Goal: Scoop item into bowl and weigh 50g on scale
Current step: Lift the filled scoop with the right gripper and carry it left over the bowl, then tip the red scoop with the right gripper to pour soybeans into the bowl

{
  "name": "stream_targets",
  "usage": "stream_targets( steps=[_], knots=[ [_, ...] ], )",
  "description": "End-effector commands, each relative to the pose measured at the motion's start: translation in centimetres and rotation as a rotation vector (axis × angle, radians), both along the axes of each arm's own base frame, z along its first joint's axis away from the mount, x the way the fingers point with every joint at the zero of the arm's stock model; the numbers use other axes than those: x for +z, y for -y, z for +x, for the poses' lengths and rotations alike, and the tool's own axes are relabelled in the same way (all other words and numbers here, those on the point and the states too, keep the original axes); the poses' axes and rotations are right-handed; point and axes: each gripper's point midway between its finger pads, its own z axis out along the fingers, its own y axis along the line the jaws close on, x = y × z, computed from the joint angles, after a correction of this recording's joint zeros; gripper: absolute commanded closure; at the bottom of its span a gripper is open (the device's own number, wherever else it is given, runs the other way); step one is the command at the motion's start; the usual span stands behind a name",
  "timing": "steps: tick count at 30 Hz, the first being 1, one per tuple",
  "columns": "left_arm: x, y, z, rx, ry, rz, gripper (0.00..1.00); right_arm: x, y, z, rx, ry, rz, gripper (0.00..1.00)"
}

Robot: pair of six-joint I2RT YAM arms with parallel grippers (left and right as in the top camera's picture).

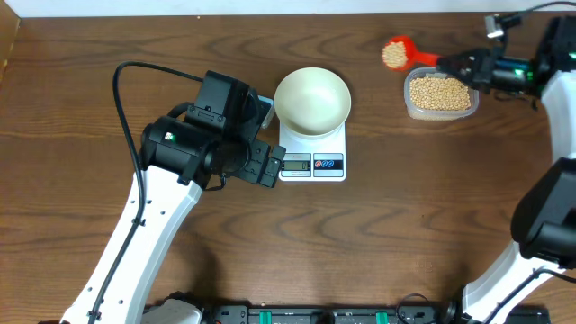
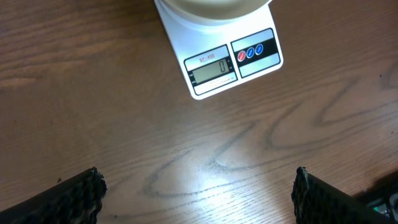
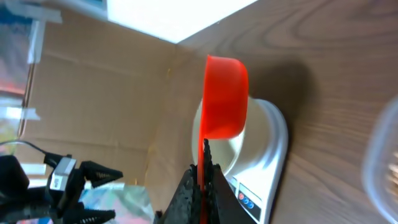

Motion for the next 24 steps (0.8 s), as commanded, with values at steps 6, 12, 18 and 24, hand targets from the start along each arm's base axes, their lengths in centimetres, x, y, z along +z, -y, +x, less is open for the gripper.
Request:
stream_targets(
  steps=[6, 12, 18, 24],
  knots=[
    [-0.2, -0.3, -0.2, -0.009, 0.002, 0.015, 0.02, 1.2, -6.3, 0.2, 0.116, -0.015, 0.059, 0.99],
    [-0.2, -0.3, -0.2, -0.009, 0.002, 0.015, 0.02, 0.5, -10.0, -0.2, 0.165, -0.019, 0.006, 0.99],
    [-0.2, -0.3, -0.2, -0.009, 0.002, 0.015, 0.02, -0.5, -12.1, -0.5, 0.184, -0.021, -0.054, 0.99],
    [-0.2, -0.3, -0.2, -0.009, 0.002, 0.015, 0.02, -2.8, -13.3, -0.8, 0.184, -0.014, -0.196, 0.99]
  ],
)
